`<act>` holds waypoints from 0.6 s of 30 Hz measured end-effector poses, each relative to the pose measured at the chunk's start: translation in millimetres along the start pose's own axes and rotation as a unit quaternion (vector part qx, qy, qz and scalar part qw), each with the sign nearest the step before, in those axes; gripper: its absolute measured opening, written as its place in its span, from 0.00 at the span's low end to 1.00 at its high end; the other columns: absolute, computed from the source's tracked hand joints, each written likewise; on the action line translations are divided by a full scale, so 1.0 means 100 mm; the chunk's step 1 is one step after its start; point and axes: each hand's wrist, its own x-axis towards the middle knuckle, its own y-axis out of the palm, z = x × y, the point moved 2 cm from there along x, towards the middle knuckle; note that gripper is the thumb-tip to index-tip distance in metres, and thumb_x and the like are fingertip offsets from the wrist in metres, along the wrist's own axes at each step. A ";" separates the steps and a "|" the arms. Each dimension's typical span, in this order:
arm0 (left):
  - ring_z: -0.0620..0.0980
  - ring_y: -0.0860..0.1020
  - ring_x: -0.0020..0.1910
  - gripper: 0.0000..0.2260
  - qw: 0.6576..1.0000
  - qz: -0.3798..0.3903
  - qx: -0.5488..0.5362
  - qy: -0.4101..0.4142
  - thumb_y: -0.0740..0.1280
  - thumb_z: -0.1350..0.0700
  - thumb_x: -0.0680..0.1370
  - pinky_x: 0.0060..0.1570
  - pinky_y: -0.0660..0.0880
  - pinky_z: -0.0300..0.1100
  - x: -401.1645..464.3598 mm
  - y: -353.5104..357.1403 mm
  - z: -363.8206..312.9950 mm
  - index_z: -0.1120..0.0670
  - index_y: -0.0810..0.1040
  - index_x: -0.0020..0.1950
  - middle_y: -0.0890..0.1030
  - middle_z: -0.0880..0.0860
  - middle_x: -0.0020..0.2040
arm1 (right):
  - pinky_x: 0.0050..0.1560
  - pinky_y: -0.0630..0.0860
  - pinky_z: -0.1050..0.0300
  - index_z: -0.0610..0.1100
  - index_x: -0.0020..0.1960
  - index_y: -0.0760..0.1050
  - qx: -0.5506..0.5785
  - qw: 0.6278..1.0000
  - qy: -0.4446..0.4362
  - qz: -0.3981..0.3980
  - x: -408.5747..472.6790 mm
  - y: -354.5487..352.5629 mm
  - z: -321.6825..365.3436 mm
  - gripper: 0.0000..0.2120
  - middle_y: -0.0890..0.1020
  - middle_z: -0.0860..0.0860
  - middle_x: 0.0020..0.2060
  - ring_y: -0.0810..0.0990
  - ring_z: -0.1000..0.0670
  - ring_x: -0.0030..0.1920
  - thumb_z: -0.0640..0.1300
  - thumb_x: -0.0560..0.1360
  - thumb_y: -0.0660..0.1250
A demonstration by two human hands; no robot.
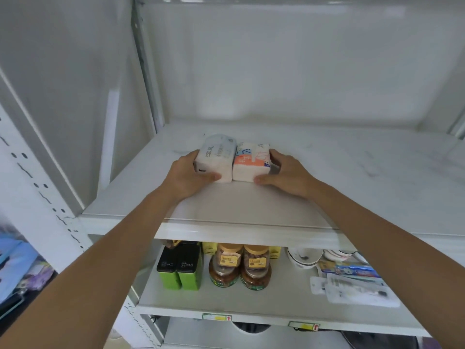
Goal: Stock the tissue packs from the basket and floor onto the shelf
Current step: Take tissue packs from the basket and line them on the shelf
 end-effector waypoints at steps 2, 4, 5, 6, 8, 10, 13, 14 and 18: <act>0.32 0.77 0.47 0.29 1.000 -0.002 0.004 0.001 0.82 0.49 0.70 0.41 0.70 0.27 0.14 0.01 0.02 0.47 0.79 0.69 0.84 0.44 0.55 | 0.65 0.76 0.53 0.51 0.77 0.71 -0.003 1.000 0.006 -0.003 0.11 0.01 0.00 0.33 0.83 0.53 0.67 0.80 0.49 0.67 0.49 0.74 0.79; 0.31 0.77 0.47 0.29 1.000 0.000 0.010 0.004 0.82 0.50 0.70 0.40 0.70 0.25 0.27 0.00 0.04 0.47 0.79 0.70 0.84 0.44 0.56 | 0.67 0.76 0.51 0.50 0.78 0.70 -0.012 1.000 0.014 0.000 0.22 0.01 0.00 0.33 0.82 0.52 0.68 0.80 0.49 0.67 0.52 0.76 0.77; 0.30 0.76 0.47 0.29 1.000 0.003 0.011 0.006 0.82 0.50 0.70 0.39 0.70 0.24 0.32 0.00 0.05 0.47 0.79 0.70 0.83 0.43 0.55 | 0.68 0.76 0.50 0.50 0.78 0.70 -0.018 1.000 0.018 0.003 0.28 0.01 0.00 0.33 0.82 0.52 0.68 0.80 0.49 0.67 0.55 0.77 0.75; 0.30 0.76 0.47 0.29 1.000 0.005 0.011 0.007 0.82 0.50 0.70 0.37 0.70 0.23 0.38 0.00 0.06 0.47 0.79 0.70 0.83 0.42 0.54 | 0.68 0.76 0.50 0.50 0.78 0.70 -0.020 1.000 0.023 0.003 0.32 0.01 0.01 0.32 0.81 0.52 0.69 0.79 0.49 0.68 0.57 0.77 0.74; 0.30 0.77 0.46 0.28 1.000 0.005 0.010 0.008 0.82 0.50 0.70 0.35 0.70 0.20 0.47 0.00 0.07 0.47 0.79 0.70 0.82 0.37 0.50 | 0.69 0.76 0.49 0.50 0.78 0.70 -0.023 0.999 0.029 -0.002 0.42 0.02 0.01 0.32 0.81 0.52 0.69 0.79 0.48 0.68 0.60 0.78 0.72; 0.31 0.77 0.46 0.28 1.000 0.001 0.011 0.006 0.81 0.50 0.70 0.33 0.69 0.18 0.55 0.00 0.08 0.46 0.79 0.69 0.80 0.34 0.49 | 0.68 0.76 0.49 0.49 0.77 0.70 -0.032 0.999 0.026 -0.009 0.50 0.03 0.00 0.31 0.81 0.52 0.69 0.79 0.48 0.67 0.60 0.79 0.71; 0.31 0.77 0.47 0.28 1.000 0.001 0.013 0.004 0.81 0.49 0.71 0.33 0.70 0.19 0.68 0.00 0.12 0.46 0.78 0.70 0.80 0.36 0.50 | 0.68 0.76 0.47 0.49 0.77 0.70 -0.040 0.999 0.029 -0.016 0.64 0.06 -0.02 0.31 0.82 0.51 0.68 0.80 0.46 0.67 0.60 0.79 0.71; 0.31 0.76 0.46 0.29 1.000 0.001 0.015 0.003 0.81 0.49 0.71 0.33 0.70 0.20 0.73 0.00 0.13 0.46 0.78 0.70 0.80 0.37 0.51 | 0.68 0.76 0.47 0.48 0.77 0.69 -0.046 0.998 0.030 -0.016 0.69 0.07 -0.02 0.31 0.82 0.50 0.69 0.79 0.46 0.67 0.60 0.80 0.70; 0.31 0.76 0.46 0.29 1.000 -0.007 0.012 -0.009 0.81 0.48 0.71 0.35 0.70 0.23 0.85 0.04 0.19 0.46 0.77 0.71 0.81 0.42 0.54 | 0.72 0.73 0.46 0.46 0.82 0.63 -0.058 0.997 0.044 -0.018 0.86 0.11 -0.07 0.37 0.79 0.48 0.71 0.77 0.43 0.70 0.61 0.80 0.69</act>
